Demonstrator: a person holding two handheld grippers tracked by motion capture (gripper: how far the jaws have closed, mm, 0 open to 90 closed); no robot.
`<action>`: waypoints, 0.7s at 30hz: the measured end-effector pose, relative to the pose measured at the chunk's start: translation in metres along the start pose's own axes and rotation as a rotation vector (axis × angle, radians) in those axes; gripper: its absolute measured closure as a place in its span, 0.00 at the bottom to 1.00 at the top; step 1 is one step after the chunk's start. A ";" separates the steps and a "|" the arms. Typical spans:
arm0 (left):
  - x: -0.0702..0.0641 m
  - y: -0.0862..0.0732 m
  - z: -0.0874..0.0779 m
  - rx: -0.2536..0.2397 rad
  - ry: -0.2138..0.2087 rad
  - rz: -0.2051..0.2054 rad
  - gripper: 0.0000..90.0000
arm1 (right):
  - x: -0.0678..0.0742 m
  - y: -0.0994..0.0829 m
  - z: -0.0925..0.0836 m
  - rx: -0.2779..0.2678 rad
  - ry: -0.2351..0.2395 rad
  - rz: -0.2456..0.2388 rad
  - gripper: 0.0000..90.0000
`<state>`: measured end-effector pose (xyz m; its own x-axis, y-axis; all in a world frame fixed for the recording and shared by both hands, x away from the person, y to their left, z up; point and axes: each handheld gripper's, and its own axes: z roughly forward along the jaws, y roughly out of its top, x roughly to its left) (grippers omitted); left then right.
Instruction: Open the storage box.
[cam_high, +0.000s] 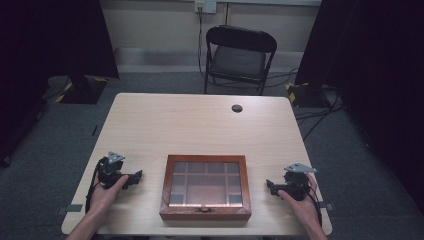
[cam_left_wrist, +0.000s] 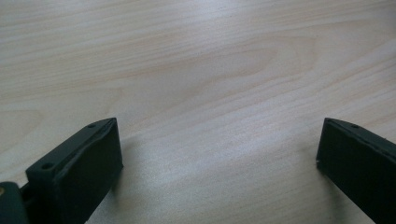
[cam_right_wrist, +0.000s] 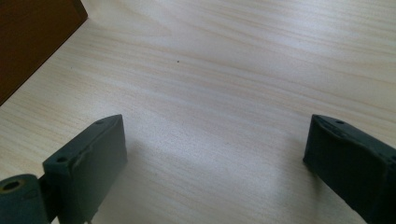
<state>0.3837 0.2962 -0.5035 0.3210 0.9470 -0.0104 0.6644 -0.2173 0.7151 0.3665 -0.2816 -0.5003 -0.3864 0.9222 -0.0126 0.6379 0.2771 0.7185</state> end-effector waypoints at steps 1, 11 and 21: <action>0.000 0.000 0.000 0.000 0.000 0.000 0.00 | 0.000 0.000 0.000 0.000 0.000 0.000 0.05; 0.001 0.001 0.001 0.000 -0.006 0.008 0.00 | 0.006 0.012 -0.013 -0.018 0.081 -0.013 0.29; 0.001 0.001 0.001 0.000 -0.006 0.009 0.00 | 0.029 0.030 -0.037 -0.070 0.283 -0.052 0.45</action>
<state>0.3854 0.2965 -0.5034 0.3311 0.9435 -0.0083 0.6617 -0.2259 0.7149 0.3504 -0.2566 -0.4532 -0.5941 0.7926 0.1367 0.5688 0.2939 0.7681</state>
